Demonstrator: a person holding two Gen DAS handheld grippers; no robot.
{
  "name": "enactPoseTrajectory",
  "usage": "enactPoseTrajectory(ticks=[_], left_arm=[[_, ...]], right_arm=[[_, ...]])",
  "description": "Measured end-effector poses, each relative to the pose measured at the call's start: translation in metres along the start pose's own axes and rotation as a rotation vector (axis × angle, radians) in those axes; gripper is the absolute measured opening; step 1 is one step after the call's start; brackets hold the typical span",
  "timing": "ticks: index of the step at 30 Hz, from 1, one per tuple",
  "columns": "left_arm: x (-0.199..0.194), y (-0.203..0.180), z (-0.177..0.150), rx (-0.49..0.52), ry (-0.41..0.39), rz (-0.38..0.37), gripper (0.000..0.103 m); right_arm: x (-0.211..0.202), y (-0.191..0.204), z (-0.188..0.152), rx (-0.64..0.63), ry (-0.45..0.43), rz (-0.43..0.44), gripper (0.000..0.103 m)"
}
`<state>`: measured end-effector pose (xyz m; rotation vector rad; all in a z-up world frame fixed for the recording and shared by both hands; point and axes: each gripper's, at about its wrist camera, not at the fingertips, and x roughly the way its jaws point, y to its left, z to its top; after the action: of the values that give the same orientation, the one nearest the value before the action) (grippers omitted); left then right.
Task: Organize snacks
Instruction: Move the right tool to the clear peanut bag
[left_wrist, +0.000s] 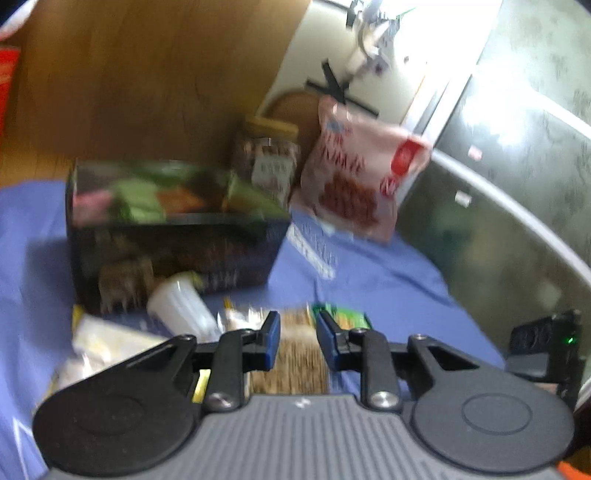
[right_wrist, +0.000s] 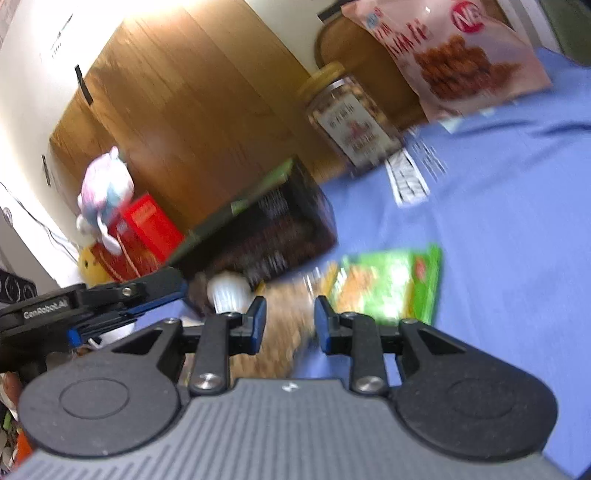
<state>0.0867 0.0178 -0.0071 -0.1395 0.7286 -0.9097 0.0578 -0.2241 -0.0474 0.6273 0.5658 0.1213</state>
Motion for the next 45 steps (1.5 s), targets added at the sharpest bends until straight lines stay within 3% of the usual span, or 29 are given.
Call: enactPoseTrajectory(ticks=[12,21,40,45], left_arm=[[0.021,0.007,-0.018,-0.017,0.114,0.155,0.028],[0.017,0.008,-0.020,-0.022,0.108,0.143,0.033],[0.001,0.024,-0.017,-0.043,0.075,0.124,0.031],[0.010,0.023,-0.015,-0.036,0.096,0.093,0.031]], right_arm=[[-0.015,-0.001,-0.014,0.016,0.052,0.002,0.036],[-0.011,0.000,-0.017,0.007,0.081,0.019,0.040],[-0.012,0.000,-0.017,0.017,0.065,0.012,0.041],[-0.010,-0.003,-0.016,0.038,0.065,0.022,0.042]])
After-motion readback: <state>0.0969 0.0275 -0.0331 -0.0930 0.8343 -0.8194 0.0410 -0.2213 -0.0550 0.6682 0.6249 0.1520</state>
